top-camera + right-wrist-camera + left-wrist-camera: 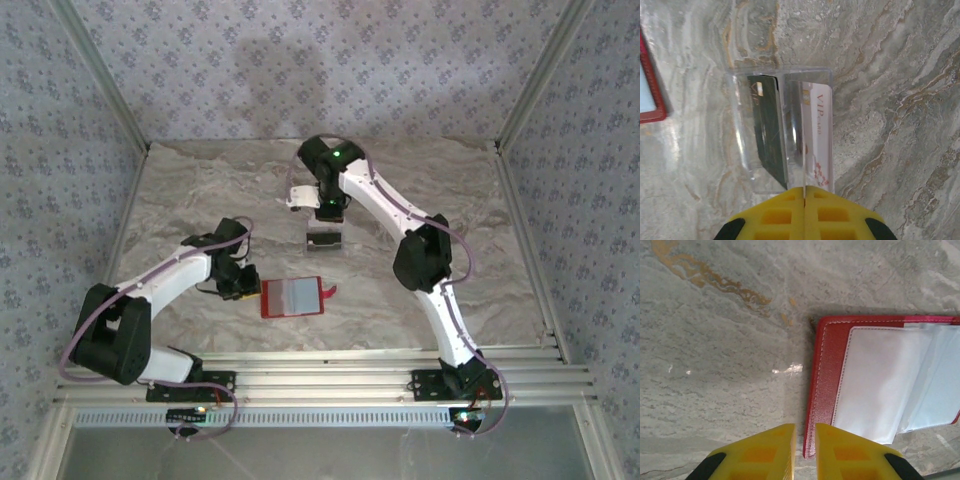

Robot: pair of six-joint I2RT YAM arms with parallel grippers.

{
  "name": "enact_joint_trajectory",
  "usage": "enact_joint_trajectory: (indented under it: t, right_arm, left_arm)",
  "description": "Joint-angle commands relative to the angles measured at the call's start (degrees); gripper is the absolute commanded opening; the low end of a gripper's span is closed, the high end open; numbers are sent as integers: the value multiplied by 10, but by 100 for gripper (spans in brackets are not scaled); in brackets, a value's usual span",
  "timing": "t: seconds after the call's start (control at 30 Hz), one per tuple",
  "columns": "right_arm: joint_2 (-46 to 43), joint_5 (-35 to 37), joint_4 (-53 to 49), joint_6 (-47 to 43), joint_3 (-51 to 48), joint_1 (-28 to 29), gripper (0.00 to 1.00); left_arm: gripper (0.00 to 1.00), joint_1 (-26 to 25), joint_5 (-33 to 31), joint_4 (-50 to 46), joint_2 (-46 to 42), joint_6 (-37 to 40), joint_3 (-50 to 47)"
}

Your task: Take the credit cards out of the card holder

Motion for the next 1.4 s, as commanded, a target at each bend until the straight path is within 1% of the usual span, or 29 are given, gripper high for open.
enact_joint_trajectory:
  t: [0.0, 0.17, 0.43, 0.57, 0.6, 0.73, 0.83, 0.93, 1.07, 1.13, 1.17, 1.2, 1.23, 1.27, 1.3, 1.33, 1.37]
  right_arm:
    - [19, 28, 12, -97, 19, -1, 0]
    - [37, -1, 26, -106, 23, -1, 0]
    - [55, -43, 9, -97, 16, 6, 0]
    - [57, -42, 10, -84, 11, 7, 1]
    - [57, -37, 13, -81, 11, 7, 8]
    - [46, -11, 33, -68, 13, 6, 22]
    - [28, -1, 48, -56, 12, 2, 26]
    - [6, 29, 72, -40, 4, 0, 31]
    - [-34, 67, 115, -16, -36, -2, 34]
    - [-62, 69, 139, 8, -69, -6, 37]
    - [-80, 67, 156, 22, -93, -9, 39]
    - [-101, 62, 178, 39, -123, -12, 44]
    - [-120, 60, 199, 54, -148, -14, 50]
    - [-144, 59, 229, 71, -189, -16, 60]
    - [-167, 58, 259, 89, -228, -18, 70]
    - [-187, 58, 284, 102, -260, -21, 78]
    - [-208, 57, 309, 119, -295, -23, 90]
  left_arm:
    - [19, 6, 3, -5, -16, -2, -2]
    - [19, 7, 3, -5, -15, -2, -3]
    - [19, 10, 4, -3, -13, -3, -2]
    - [19, 10, 5, -2, -10, -2, -3]
    - [19, 10, 5, -1, -10, -2, -3]
    - [20, 10, 5, 1, -12, -3, -2]
    - [20, 11, 2, 1, -13, -3, -1]
    - [21, 11, -4, 3, -14, -2, 3]
    - [24, 14, -14, 13, -11, 2, 9]
    - [28, 14, -24, 13, -8, 5, 13]
    - [32, 14, -32, 21, -7, 7, 16]
    - [37, 14, -41, 32, -4, 9, 19]
    - [45, 15, -52, 34, -2, 12, 24]
    - [54, 15, -68, 38, -1, 13, 28]
    - [70, 15, -81, 45, 1, 16, 34]
    - [79, 15, -93, 51, 4, 19, 39]
    - [88, 15, -109, 57, 9, 22, 47]
